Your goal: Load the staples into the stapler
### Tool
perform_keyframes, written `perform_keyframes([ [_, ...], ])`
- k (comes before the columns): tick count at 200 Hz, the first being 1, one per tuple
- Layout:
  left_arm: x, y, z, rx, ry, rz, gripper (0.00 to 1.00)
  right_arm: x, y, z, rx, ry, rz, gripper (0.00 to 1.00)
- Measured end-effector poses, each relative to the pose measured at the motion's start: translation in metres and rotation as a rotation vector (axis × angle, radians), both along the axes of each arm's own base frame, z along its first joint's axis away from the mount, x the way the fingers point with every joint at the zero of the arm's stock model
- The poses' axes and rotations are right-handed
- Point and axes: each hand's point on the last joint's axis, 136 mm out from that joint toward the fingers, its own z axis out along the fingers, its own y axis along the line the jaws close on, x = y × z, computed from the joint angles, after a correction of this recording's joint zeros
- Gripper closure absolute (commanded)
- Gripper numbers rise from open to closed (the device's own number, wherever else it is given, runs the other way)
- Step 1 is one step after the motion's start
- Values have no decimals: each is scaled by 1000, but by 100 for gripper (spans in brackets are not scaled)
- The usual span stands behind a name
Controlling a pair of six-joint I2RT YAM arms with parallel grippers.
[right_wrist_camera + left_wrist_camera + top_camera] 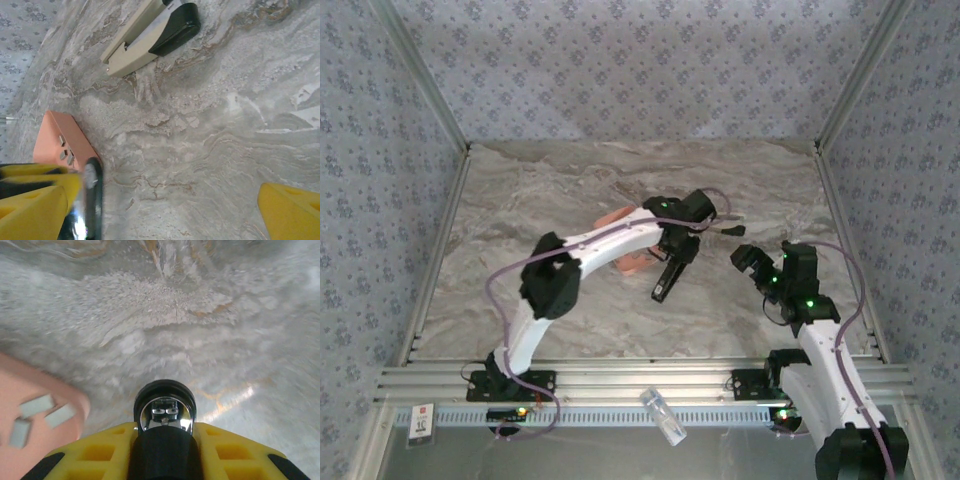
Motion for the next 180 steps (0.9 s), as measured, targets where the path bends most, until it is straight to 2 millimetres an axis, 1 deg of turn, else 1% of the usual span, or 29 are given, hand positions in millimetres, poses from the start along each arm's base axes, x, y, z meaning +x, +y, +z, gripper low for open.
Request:
perform_keyframes([
  [14,-6,14,31,-72,-37,-25,100,4,7,5,-24,-40,48,0],
  [16,-7,16,38,-89,-45,-30,100,4,9,7,-30,-47,58,0],
  [30,-12,32,67,-182,-94,-58,100,8,21,14,-72,-94,136,0],
  [43,-16,49,89,-277,-142,-87,100,12,34,26,-115,-153,218,0],
  [51,-18,60,97,-329,-172,-105,100,15,42,34,-142,-194,269,0],
  [63,-23,76,103,-397,-218,-144,100,19,55,48,-177,-255,344,0],
  [71,-25,86,103,-431,-249,-174,100,21,64,56,-197,-291,397,0],
  [86,-34,102,97,-477,-309,-250,100,23,79,71,-229,-350,486,0],
  [104,-43,113,89,-523,-343,-322,100,26,96,87,-268,-424,592,3],
  [123,-45,117,90,-579,-366,-385,100,22,116,100,-305,-499,707,6],
  [136,-43,118,96,-608,-405,-435,100,15,133,106,-332,-560,811,9],
  [147,-44,117,102,-631,-442,-486,100,6,148,110,-349,-613,902,14],
  [157,-48,114,108,-651,-470,-538,100,-3,160,110,-368,-662,986,17],
  [180,-61,108,117,-698,-509,-665,100,-20,181,106,-400,-747,1142,16],
])
